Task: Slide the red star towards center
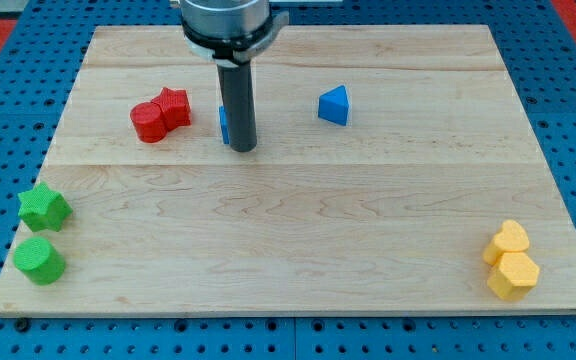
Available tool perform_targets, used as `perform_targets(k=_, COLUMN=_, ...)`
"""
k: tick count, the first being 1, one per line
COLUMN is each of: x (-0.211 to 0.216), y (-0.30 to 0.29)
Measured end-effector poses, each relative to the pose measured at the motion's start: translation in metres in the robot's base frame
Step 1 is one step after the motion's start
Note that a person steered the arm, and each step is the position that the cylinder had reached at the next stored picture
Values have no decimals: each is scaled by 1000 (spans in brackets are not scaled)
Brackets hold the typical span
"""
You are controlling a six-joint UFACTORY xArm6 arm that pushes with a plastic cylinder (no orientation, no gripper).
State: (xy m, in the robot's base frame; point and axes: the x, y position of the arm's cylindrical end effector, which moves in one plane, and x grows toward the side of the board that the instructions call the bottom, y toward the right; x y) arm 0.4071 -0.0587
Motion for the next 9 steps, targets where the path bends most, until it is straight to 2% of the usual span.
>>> perform_targets(k=2, x=-33, y=-4)
perform_targets(k=3, x=-3, y=-12)
perform_targets(k=4, x=24, y=-49)
perform_targets(k=6, x=2, y=-185)
perform_targets(k=7, x=-40, y=-197)
perform_targets(k=8, x=-83, y=-174)
perform_targets(k=9, x=-93, y=-104)
